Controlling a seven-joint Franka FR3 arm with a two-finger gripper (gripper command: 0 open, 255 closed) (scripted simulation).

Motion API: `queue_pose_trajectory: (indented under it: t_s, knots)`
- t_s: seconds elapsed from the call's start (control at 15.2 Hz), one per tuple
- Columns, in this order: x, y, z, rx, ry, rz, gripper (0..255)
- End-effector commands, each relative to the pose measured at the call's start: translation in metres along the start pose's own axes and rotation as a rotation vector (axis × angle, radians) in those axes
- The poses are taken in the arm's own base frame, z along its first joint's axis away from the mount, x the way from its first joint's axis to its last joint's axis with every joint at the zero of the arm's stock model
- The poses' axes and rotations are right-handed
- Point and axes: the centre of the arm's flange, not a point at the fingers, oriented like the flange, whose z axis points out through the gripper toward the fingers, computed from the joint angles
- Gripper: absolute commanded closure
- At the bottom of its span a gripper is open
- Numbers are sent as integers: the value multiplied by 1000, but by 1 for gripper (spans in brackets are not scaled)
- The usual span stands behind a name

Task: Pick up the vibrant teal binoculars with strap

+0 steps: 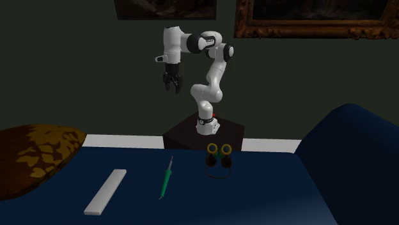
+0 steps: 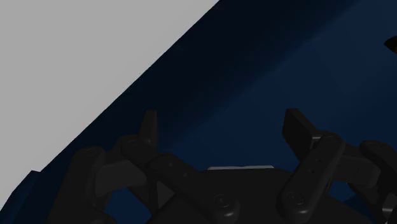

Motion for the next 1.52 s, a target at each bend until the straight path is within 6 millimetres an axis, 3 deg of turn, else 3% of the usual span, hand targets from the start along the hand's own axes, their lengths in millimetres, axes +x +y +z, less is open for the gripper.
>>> queue_pose_trajectory:
  t_s: [0.0, 1.45]
  knots:
    - [0, 0, 0, 0, 0, 0, 0]
    - [21, -299, 79, -139, -143, 179, 0]
